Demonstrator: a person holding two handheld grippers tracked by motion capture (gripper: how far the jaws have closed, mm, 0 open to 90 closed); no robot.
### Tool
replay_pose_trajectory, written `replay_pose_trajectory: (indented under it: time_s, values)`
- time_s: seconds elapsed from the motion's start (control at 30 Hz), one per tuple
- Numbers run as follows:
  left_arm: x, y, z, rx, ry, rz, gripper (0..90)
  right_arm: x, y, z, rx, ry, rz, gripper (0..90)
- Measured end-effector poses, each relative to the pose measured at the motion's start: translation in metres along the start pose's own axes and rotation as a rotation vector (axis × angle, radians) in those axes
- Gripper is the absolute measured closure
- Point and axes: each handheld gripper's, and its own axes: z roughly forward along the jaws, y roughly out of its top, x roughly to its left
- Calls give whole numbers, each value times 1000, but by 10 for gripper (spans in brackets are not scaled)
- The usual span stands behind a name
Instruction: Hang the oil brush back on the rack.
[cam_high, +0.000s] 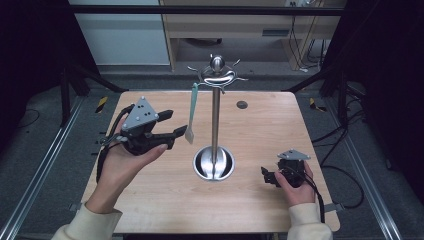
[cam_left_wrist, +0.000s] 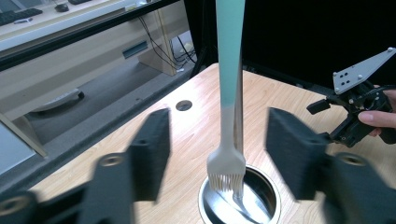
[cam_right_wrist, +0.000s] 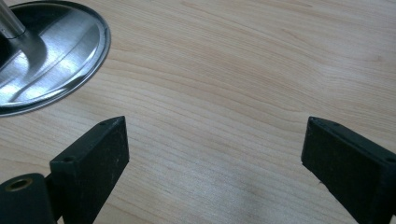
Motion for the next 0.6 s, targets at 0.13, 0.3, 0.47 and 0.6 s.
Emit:
replay_pose_trajectory:
  time_s: [0.13,0.3,0.47,0.6]
  values:
    - [-1,-5,-4,1,-8,-8,257,0,0,0,-2,-1,-5,81]
    - [-4,-12,-13,3,-10,-17,147,0,0,0,-2,-3,-2,81]
    - [-7,-22,-21,20,3,-4,122,0,0,0,-3,-4,-6,82]
    - [-9,-34,-26,29,7,10,117,0,0,0,-5,-3,1,83]
